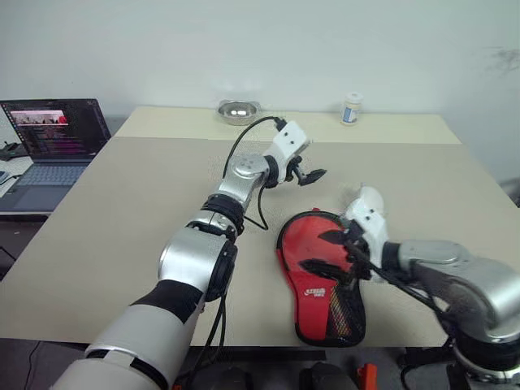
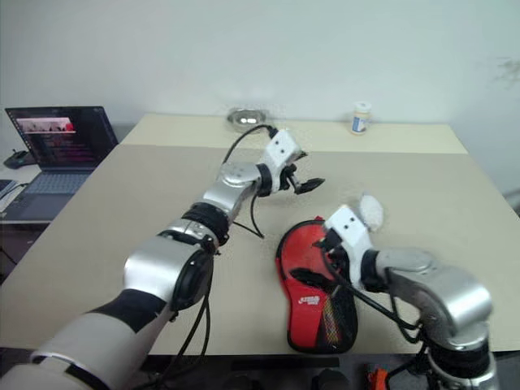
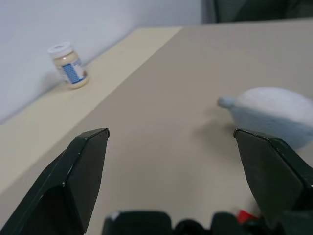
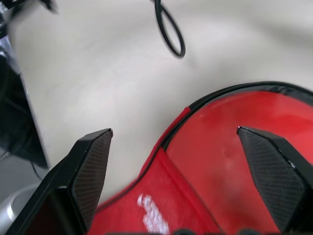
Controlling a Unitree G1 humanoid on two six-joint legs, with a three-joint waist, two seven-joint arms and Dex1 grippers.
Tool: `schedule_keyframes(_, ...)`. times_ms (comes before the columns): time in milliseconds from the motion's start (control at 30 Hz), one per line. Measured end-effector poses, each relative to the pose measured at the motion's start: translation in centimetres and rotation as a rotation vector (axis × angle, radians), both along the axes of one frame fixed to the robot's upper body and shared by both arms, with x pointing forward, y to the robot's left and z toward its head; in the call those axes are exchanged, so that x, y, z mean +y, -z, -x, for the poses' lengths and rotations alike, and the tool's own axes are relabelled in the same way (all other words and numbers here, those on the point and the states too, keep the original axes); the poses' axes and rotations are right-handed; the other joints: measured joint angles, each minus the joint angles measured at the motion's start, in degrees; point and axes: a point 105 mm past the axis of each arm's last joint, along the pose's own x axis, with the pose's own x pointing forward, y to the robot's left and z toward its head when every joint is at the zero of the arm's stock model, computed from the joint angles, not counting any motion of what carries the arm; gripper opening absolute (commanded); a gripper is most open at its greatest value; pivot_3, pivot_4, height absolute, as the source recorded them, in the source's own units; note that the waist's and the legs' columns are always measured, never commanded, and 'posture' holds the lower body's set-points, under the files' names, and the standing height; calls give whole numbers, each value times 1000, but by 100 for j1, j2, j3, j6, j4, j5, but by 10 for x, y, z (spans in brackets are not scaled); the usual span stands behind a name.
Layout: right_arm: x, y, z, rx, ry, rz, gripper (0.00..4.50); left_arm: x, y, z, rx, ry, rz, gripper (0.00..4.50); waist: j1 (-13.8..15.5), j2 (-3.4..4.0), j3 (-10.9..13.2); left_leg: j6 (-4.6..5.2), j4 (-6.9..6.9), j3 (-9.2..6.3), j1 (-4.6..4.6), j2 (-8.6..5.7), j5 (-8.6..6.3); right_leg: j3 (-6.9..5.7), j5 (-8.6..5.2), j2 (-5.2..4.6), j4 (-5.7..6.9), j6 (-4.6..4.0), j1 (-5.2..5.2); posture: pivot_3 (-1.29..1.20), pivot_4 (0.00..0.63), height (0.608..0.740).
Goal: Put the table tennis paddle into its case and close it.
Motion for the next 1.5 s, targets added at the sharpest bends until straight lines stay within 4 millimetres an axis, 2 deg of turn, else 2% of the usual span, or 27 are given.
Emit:
schedule_keyframes(133,-25,-6,6,-14,39,67,4500,0,34,28,71,207,-20,4453,-1,2,4,8,4,3,-3,-25,-4,8,-1,-16,-1,3,1,0,150,740)
schedule_keyframes(233,-41,-8,3,-20,85,86,4500,-3,54,47,96,323,-84,4453,0,1,5,11,5,0,-1,-27,-4,8,-1,-16,5,4,2,0,150,740)
schedule_keyframes(400,-69,-16,-19,-83,219,100,4500,-6,87,65,150,396,-170,4453,7,0,5,17,6,-5,4,-25,-1,7,-17,-12,16,32,3,0,150,740)
schedule_keyframes(533,-95,-23,-56,-169,406,100,4500,-10,103,64,171,358,-207,4453,-9,0,5,28,13,4,12,-27,6,16,-13,-12,24,40,6,0,150,740)
schedule_keyframes(600,-104,-20,-71,-181,467,99,4500,-12,106,63,171,346,-204,4453,-9,-1,5,30,13,5,16,-27,8,16,-12,-12,23,42,10,0,150,740)
schedule_keyframes(833,-89,-9,-115,-191,524,45,4500,-20,107,61,129,320,-207,4453,-23,1,2,31,12,15,41,-28,8,27,-10,-13,29,44,30,0,150,740)
schedule_keyframes(867,-86,-5,-127,-176,553,8,4500,-20,107,61,129,317,-206,4453,-25,0,1,31,13,17,46,-28,8,29,-10,-13,30,44,34,0,150,740)
schedule_keyframes(1000,-88,11,-155,-146,634,-4,4500,-23,107,62,129,323,-203,4453,-16,2,1,32,11,23,48,-29,9,34,-9,-14,33,44,33,0,150,740)
schedule_keyframes(1100,-96,26,-167,-135,675,40,4500,-24,107,62,127,323,-202,4453,-10,3,0,32,9,25,47,-31,8,37,-7,-14,28,40,33,0,150,740)
schedule_keyframes(1200,-107,46,-173,-116,714,92,4500,-24,108,62,125,320,-201,4453,-12,3,0,32,8,27,47,-31,8,38,6,-14,27,18,33,0,150,740)
schedule_keyframes(1267,-110,52,-174,-114,722,101,4500,-23,108,62,124,316,-200,4453,-15,4,0,32,9,27,50,-30,9,40,6,-15,32,18,34,0,150,740)
schedule_keyframes(1367,-108,52,-177,-123,718,99,3934,-22,109,62,121,306,-197,4500,-15,4,-1,33,10,27,61,-29,10,39,5,-14,38,21,41,0,150,740)
schedule_keyframes(1500,-106,52,-177,-124,712,95,2602,-21,111,63,117,306,-193,4500,-16,4,-1,33,9,27,82,-28,9,40,-9,-15,36,44,64,0,150,740)
